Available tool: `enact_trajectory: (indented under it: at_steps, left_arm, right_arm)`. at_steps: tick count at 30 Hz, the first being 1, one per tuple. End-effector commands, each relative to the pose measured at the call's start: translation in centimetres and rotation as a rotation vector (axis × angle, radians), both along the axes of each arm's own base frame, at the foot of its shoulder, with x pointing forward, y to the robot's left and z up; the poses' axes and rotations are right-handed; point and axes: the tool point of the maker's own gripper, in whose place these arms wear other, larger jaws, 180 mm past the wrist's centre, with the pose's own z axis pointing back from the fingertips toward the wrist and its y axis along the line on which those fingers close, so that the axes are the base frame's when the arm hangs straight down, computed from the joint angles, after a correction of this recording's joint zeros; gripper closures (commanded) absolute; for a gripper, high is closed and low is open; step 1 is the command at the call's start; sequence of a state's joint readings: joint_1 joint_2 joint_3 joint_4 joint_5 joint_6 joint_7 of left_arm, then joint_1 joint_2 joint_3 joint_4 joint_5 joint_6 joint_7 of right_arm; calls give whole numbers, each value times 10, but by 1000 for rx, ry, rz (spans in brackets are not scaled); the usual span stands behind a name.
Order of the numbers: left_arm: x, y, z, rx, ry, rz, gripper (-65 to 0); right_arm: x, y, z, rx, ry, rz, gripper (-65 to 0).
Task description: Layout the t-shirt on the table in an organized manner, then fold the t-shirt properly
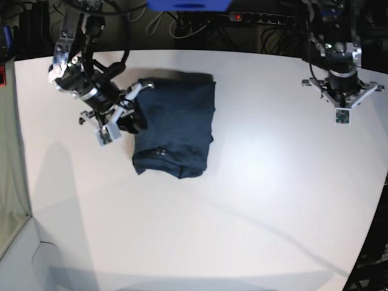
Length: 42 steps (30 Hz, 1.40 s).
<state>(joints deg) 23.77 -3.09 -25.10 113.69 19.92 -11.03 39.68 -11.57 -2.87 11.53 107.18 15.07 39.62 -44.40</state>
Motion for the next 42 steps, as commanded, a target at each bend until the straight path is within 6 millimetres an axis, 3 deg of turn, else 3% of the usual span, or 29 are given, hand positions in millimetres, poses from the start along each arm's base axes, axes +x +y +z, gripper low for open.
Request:
enact_trajectory:
  at_steps: [1,3,7,14,17,23,26,31,35,38,42]
  left_arm:
    - [5,-3,10,-6,-50,-6,-1]
    - [-5,-7,4,-41,-32,-8,-1]
    - [-32,-19,-16,-138,25,-5,-1]
    - [-81,-32,-43,-261,128,11,-1]
    - [-99,-33,-50,-290,166,24,-1]
    - [-114,-21,-51,-329,170,83,0]
    - [-119,-16,-51,-333,170,102,0]
    - [-125,-20,-58,-347,197,108,0]
    - [-143,-33,-73,-375,268,84,0]
    - [-159,-49,-83,-394,340,32,0]
    - [-186,-68,-91,-417,434,-28,0]
  right_arm:
    - [13,5,22,17,-78,10,-107]
    - [22,5,29,17,-104,10,-107]
    - [47,7,21,43,-89,12,-107]
    - [85,9,-22,98,41,19,-105]
    - [101,10,-29,120,70,17,-104]
    - [120,4,-30,136,76,10,-103]
    - [122,-7,-12,92,26,8,-103]
    - [99,-18,24,-29,-52,20,-103]
    - [55,-24,44,-137,-88,25,-102]
    - [16,-25,40,-183,-57,33,-102]
    - [-30,-34,5,-197,80,25,-102]
